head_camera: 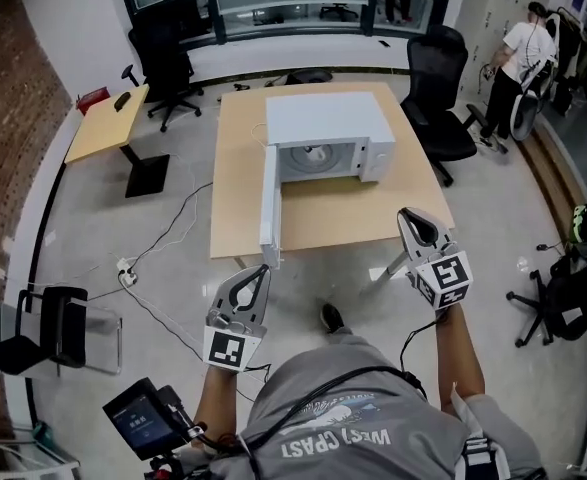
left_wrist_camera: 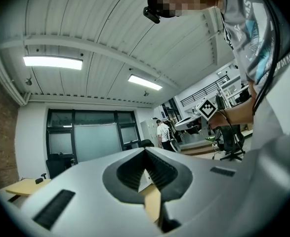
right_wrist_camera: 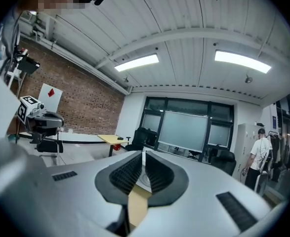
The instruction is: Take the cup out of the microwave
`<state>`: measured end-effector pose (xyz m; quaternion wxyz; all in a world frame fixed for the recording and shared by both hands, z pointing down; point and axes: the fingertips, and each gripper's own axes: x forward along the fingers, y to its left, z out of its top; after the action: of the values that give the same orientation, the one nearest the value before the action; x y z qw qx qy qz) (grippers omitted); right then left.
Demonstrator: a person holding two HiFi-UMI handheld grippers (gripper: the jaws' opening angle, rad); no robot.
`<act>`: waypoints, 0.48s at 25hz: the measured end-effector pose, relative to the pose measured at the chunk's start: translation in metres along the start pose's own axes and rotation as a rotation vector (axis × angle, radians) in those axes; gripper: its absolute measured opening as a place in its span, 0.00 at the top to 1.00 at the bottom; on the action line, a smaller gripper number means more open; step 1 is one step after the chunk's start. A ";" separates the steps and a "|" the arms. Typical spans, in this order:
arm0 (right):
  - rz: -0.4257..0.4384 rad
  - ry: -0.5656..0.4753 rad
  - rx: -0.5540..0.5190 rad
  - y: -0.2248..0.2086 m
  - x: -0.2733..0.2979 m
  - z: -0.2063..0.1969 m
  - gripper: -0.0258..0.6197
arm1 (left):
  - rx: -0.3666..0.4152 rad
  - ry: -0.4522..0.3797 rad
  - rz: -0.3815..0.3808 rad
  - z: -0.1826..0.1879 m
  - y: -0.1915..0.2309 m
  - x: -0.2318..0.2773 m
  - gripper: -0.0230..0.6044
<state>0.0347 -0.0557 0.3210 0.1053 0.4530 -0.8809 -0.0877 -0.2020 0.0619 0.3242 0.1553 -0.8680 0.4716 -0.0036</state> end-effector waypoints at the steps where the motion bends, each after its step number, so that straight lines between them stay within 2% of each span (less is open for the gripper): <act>1: 0.018 0.002 0.005 -0.001 0.013 -0.003 0.94 | -0.031 -0.003 0.019 -0.003 0.004 0.003 0.92; 2: 0.035 0.005 0.009 -0.002 0.026 -0.007 0.94 | -0.033 0.006 0.025 -0.006 0.007 0.007 0.92; 5: 0.076 0.018 0.023 -0.011 0.074 -0.019 0.94 | 0.108 0.096 -0.023 -0.023 0.018 0.027 0.92; 6: 0.089 0.024 0.032 -0.015 0.093 -0.024 0.94 | 0.128 0.115 -0.029 -0.029 0.023 0.036 0.92; 12: 0.165 0.067 0.100 -0.040 0.204 -0.064 0.94 | 0.058 0.195 -0.006 -0.066 0.054 0.092 0.92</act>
<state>-0.0334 -0.2492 0.3949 0.1187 0.3865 -0.9144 -0.0195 -0.2049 -0.0585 0.3594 0.1335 -0.8601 0.4817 -0.1023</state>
